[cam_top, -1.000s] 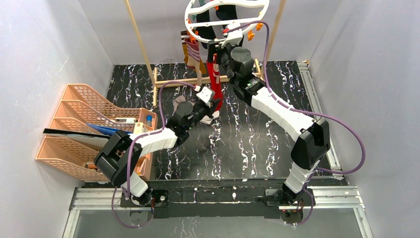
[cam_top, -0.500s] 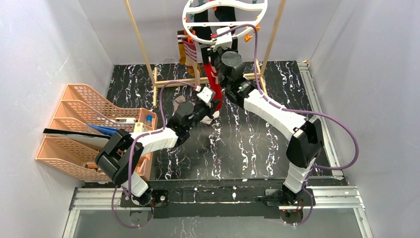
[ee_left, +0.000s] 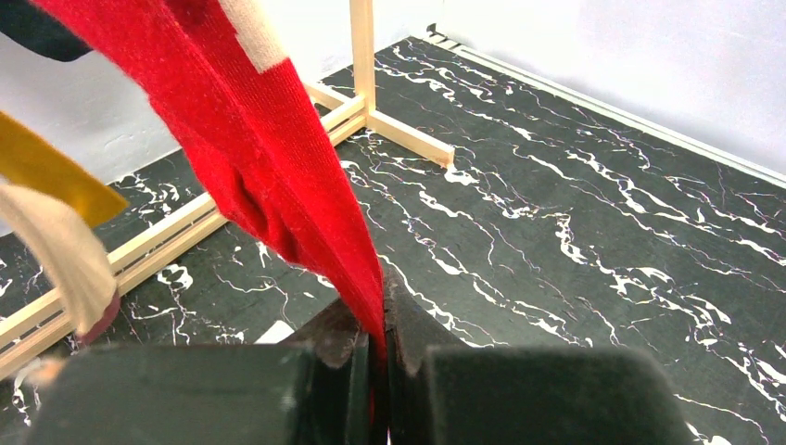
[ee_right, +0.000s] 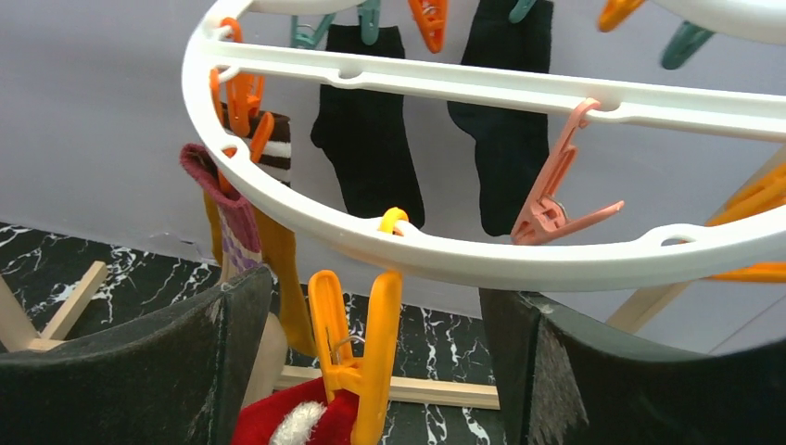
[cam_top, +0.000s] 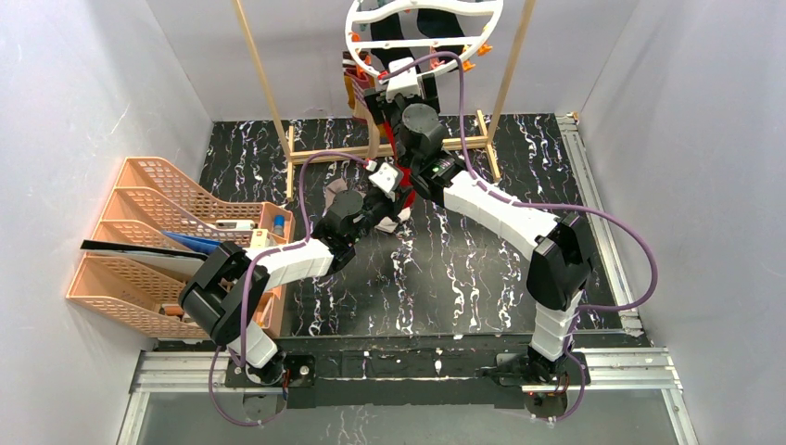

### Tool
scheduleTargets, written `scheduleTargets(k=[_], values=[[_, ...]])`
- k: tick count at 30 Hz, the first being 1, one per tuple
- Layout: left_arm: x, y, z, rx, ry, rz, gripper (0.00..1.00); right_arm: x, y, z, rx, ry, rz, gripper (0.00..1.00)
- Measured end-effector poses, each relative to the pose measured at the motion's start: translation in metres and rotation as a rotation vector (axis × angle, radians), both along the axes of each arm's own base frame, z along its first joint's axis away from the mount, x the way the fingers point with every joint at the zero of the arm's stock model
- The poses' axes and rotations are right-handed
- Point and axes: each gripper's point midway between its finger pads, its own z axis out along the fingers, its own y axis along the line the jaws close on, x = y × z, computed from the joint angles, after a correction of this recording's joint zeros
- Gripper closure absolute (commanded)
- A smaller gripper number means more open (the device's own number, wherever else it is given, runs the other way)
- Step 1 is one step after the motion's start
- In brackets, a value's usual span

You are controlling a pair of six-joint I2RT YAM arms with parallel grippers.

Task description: Remove the socks clipped to the hanger

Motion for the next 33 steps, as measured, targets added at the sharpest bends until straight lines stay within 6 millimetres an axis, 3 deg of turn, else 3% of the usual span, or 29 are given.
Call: scheduleTargets(k=[15,24,30,32,33], values=[[0.000,0.000,0.000,0.000,0.000,0.000,1.00,0.001,-0.003,0.002,-0.012,-0.013,-0.030,0.32],[0.000,0.000,0.000,0.000,0.000,0.000,1.00,0.000,-0.003,0.003,-0.025,-0.015,-0.031,0.58],[-0.003,0.000,-0.009,0.019,0.022,-0.005,1.00,0.000,-0.003,0.009,-0.011,-0.029,-0.027,0.81],[-0.005,0.000,-0.014,0.031,0.035,-0.009,1.00,0.000,-0.003,0.012,-0.004,-0.035,-0.028,0.98],[-0.005,0.000,-0.015,0.033,0.038,-0.010,1.00,0.000,-0.003,0.013,-0.002,-0.036,-0.028,0.99]])
